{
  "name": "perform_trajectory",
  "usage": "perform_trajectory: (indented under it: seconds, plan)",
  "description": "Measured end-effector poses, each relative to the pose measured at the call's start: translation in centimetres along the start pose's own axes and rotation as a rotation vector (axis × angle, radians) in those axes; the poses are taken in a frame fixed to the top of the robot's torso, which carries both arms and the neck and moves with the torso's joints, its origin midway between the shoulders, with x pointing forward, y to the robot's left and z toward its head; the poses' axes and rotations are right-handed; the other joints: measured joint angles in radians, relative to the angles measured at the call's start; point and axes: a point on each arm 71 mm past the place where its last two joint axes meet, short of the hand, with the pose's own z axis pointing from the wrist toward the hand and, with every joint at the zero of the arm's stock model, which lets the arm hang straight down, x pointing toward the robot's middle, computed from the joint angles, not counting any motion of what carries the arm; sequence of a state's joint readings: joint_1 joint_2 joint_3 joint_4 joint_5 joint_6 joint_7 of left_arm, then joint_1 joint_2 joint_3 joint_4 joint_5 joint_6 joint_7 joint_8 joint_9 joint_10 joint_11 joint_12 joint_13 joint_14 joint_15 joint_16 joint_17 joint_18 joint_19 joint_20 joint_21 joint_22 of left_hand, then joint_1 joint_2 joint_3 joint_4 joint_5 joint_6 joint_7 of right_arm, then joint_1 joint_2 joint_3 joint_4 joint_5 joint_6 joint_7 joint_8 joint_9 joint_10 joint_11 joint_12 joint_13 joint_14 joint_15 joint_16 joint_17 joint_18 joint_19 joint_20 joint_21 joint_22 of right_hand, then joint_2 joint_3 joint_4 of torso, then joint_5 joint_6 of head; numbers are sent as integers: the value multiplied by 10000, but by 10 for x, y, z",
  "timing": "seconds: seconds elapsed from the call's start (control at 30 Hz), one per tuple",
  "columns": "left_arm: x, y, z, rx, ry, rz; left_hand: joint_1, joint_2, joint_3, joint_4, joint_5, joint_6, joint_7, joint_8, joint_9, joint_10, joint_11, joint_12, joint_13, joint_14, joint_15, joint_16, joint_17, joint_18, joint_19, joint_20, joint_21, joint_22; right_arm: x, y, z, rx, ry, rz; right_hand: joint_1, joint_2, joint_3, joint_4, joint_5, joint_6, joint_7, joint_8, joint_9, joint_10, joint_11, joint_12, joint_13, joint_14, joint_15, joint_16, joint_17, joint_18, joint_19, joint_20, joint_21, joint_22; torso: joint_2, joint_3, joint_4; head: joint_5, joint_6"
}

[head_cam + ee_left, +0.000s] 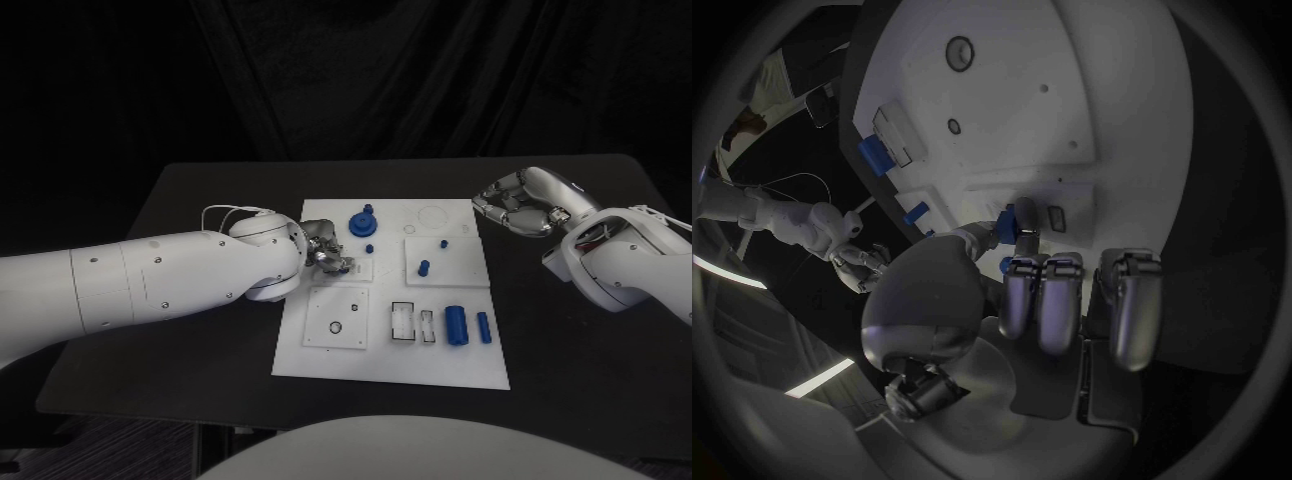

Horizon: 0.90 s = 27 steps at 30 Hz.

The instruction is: Assemble the parts on the task board

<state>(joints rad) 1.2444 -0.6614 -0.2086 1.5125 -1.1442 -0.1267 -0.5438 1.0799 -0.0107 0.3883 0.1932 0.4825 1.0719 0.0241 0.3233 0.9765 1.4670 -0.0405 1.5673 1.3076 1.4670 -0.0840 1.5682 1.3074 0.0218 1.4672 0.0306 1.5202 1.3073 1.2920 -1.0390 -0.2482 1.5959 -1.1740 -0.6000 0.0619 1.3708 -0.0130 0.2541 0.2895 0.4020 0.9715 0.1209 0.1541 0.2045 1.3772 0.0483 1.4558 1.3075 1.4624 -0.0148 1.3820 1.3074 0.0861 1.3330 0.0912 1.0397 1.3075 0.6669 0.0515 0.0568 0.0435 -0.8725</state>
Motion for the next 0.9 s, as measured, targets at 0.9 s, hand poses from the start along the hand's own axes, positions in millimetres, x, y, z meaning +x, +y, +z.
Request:
perform_trajectory:
  seconds: [0.9]
  plan:
    - [1, -2, 4, 209, -102, -81, -42, 39, 112, -56, -60, -16, -11, -102, 42, 0, 0, 0, -1, 0, 0, 0, -1, 1, 0, 0, -40, 8, 1, -2, 0, 90, 70, -6, 0, 0, 0, 0, 41, 0, 0, 0, 2, 0, 0, 0, 0, 0, 0, 0, 0, 0, 0, 0, -61, -2, 8, -3, 9, -10, 0]
